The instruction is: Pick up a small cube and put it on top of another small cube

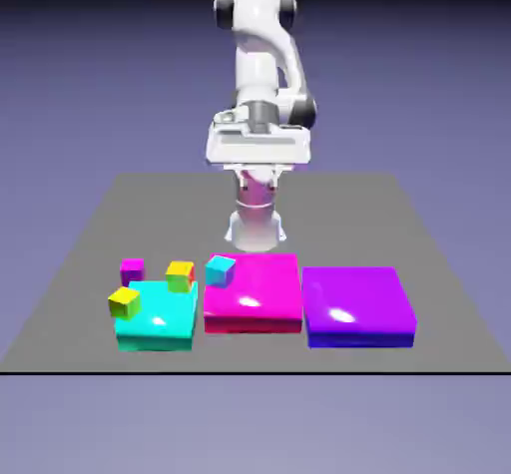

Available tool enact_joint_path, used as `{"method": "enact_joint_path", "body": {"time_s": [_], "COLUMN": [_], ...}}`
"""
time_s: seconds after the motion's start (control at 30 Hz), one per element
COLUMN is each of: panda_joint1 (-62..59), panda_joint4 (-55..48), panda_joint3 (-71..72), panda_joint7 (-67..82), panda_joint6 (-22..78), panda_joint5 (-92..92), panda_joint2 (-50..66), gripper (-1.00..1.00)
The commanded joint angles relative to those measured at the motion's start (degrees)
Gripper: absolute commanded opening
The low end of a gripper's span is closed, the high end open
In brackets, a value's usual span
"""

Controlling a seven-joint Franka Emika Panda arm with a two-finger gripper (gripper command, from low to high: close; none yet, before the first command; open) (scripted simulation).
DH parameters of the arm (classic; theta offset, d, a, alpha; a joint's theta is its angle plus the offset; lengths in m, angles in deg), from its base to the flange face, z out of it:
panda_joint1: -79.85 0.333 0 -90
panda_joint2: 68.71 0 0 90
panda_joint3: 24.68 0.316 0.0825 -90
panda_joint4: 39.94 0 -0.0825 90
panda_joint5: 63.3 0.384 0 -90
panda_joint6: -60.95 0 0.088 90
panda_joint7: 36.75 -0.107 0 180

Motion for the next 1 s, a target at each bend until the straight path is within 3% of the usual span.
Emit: {"method": "enact_joint_path", "body": {"time_s": [0.0, 0.57, 0.8, 0.83, 0.97], "panda_joint1": [-1.8, -33.1, -34.8, -34.8, -34.0], "panda_joint4": [-0.5, -9.8, -10.5, -10.5, -10.1], "panda_joint3": [-0.9, -16.5, -16.3, -16.3, -16.4], "panda_joint7": [1.9, 34.5, 33.7, 33.7, 34.1], "panda_joint6": [1.4, 24.8, 13.0, 13.0, 18.9], "panda_joint5": [-1.0, -18.3, -18.6, -18.6, -18.5], "panda_joint2": [2.1, 37.3, 49.7, 49.7, 43.5], "gripper": [0.0, 0.0, 0.0, -1.0, -1.0]}}
